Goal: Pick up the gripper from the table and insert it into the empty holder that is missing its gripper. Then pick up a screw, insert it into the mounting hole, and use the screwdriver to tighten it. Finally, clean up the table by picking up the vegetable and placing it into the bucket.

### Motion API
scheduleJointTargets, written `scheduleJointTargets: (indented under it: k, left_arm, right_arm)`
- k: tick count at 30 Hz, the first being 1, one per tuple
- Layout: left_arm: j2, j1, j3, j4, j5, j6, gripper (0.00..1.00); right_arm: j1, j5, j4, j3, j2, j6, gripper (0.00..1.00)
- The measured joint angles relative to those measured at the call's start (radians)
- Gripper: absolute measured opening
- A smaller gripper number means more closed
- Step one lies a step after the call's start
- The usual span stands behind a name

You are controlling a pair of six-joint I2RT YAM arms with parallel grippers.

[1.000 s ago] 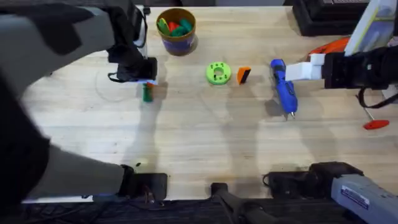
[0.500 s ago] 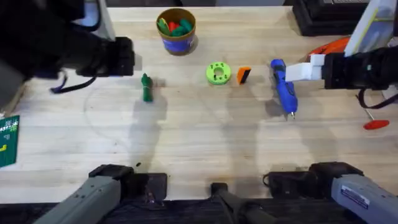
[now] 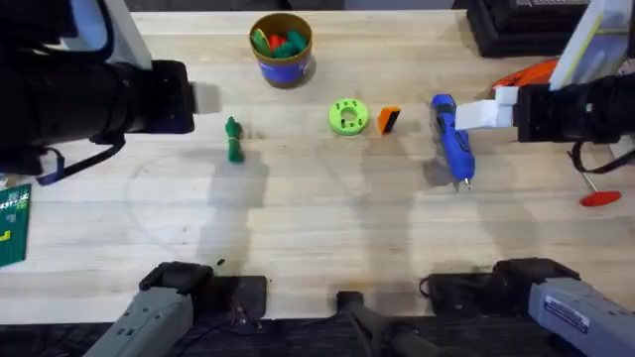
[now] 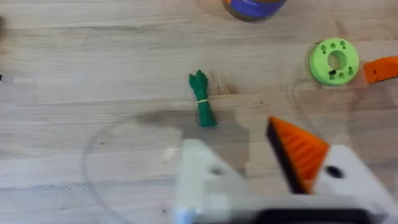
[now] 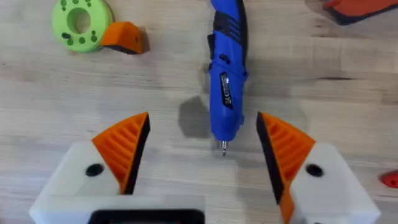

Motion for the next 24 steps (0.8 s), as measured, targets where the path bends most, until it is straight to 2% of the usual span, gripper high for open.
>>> scheduleJointTargets:
  k: [4,5,18,24]
  left_arm:
    - [0.0,0.0,0.0,0.0,0.0,-0.001,0.915]
    - [0.0,0.0,0.0,0.0,0.001,-0.003,0.966]
    - [0.0,0.0,0.0,0.002,0.001,-0.004,0.985]
    - [0.0,0.0,0.0,0.058,-0.001,-0.004,0.985]
  right_arm:
    - [0.0,0.0,0.0,0.0,0.0,0.0,0.991]
    - [0.0,0.0,0.0,0.0,0.0,0.0,0.991]
    - [0.0,0.0,-0.001,0.0,0.0,0.0,0.992]
    - [0.0,0.0,-0.001,0.0,0.0,0.0,0.992]
